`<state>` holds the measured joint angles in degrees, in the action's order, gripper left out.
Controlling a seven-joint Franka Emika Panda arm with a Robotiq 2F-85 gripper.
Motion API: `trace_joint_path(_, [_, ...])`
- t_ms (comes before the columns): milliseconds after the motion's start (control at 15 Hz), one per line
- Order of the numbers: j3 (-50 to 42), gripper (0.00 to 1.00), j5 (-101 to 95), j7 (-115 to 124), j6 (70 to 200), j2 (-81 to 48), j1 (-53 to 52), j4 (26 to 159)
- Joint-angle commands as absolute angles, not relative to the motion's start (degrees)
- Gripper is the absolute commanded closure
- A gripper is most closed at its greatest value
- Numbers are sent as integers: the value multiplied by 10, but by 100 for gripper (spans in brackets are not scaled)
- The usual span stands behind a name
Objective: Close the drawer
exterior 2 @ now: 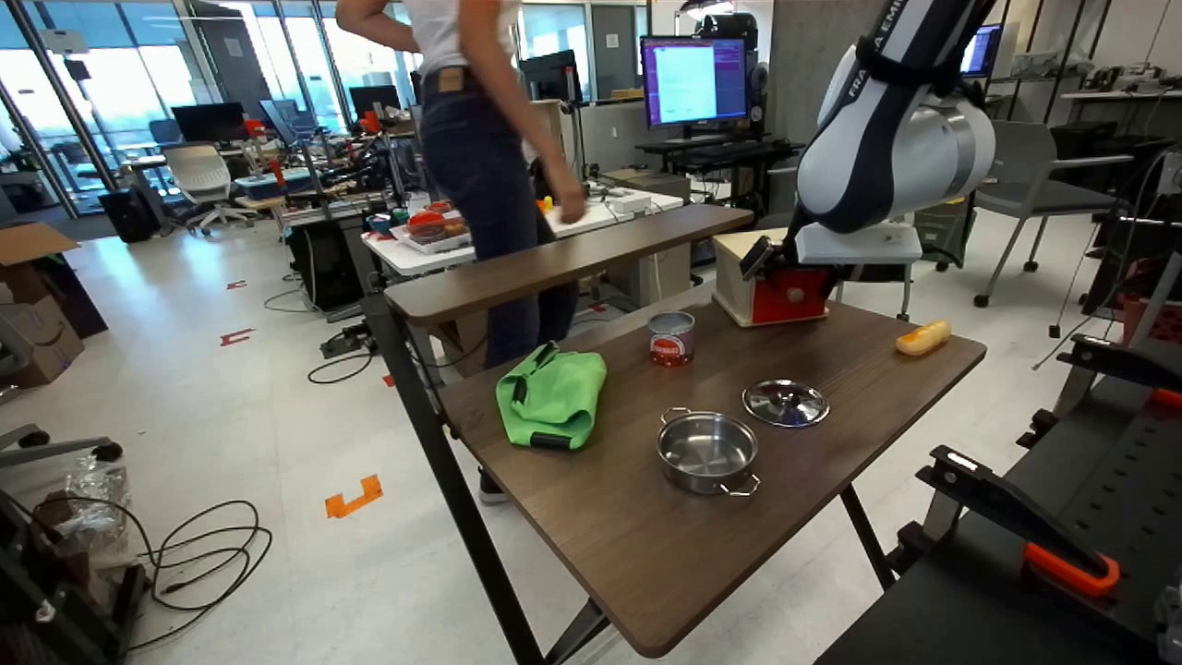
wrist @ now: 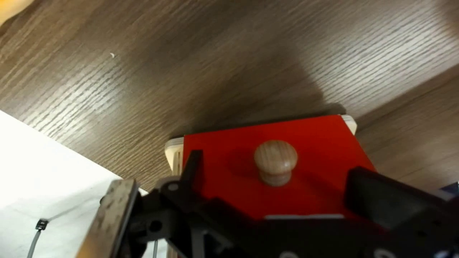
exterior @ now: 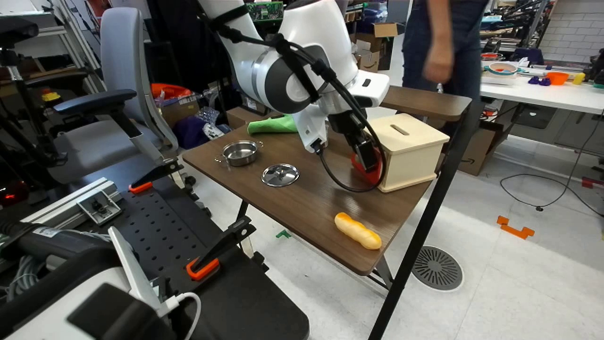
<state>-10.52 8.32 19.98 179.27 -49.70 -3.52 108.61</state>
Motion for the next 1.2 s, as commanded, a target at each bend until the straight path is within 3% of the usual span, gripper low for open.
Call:
trace_joint_path(0, [-136, 0, 87, 175, 1831, -477, -55, 1125])
trace_joint_path(400, [-166, 0, 90, 140, 1882, -416, -86, 1234])
trace_joint_path(1000, [-93, 0, 76, 85, 1915, -270, -25, 1407])
trace_joint_path(1133, [-104, 0, 91, 91, 1901, -303, -40, 1373])
